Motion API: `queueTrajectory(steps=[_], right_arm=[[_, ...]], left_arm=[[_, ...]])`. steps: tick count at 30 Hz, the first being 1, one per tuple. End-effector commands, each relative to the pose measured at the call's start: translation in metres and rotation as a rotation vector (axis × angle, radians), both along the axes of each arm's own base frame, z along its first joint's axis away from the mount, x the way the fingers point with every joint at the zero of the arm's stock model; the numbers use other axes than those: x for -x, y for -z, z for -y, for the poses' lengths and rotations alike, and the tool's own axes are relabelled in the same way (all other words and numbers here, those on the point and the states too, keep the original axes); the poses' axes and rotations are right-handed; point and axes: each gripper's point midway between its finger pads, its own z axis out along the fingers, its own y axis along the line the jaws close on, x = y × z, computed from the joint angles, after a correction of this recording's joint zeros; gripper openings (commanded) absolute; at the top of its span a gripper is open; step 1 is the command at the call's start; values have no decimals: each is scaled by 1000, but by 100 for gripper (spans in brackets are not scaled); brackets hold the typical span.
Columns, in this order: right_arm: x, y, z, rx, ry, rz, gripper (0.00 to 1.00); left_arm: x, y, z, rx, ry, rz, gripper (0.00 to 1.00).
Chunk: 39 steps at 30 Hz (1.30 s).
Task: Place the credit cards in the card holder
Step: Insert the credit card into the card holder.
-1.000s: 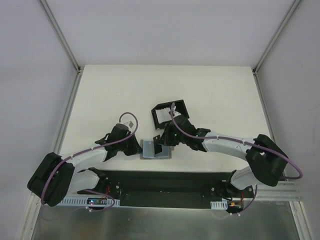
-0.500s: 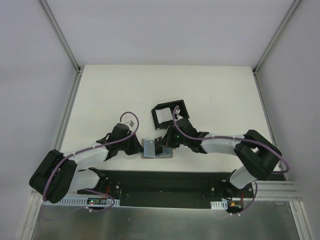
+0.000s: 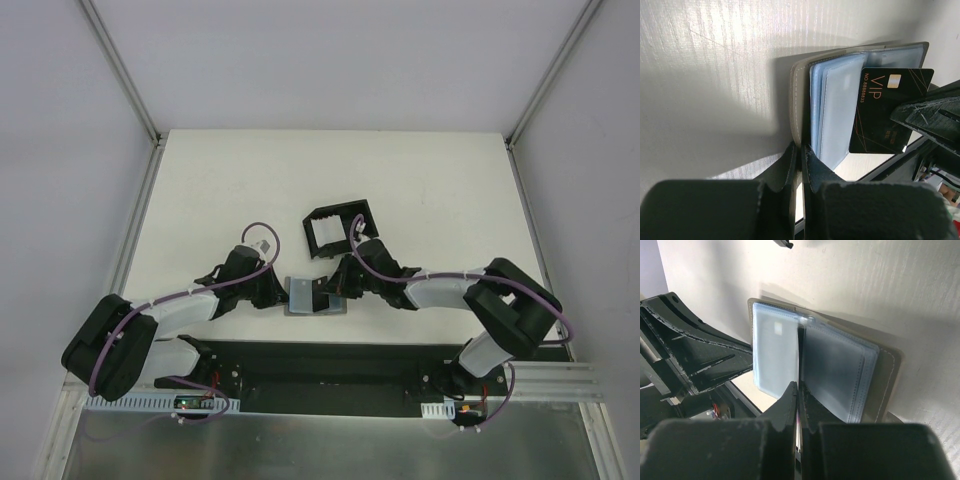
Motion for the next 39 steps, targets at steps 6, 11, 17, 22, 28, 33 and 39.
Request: queueTrajectory(steps=[6,11,17,22,28,33,39], right_arm=[[-9,6,7,-38,47,-4,0],[-8,8,2,-66,33,-14,0],[-6,5,-7,-141,26,-29,0],[-3,10,-7,-137,25,-35,0],[0,10,-8,-153,38,-63,0],[3,21,9,-70,78,-85,0],[3,28,3,-56,45,-120,0]], left_arm=[[24,33,-28,-148,-5,-102,0],[23,33,-28,-146,-3,-103,0],[23,34,-27,-147,-1,-111,0],[21,32,-25,-144,0,-109,0],[20,31,-25,-145,-2,-105,0],[20,31,-27,-148,-9,-96,0],[19,29,-25,-142,11,-88,0]])
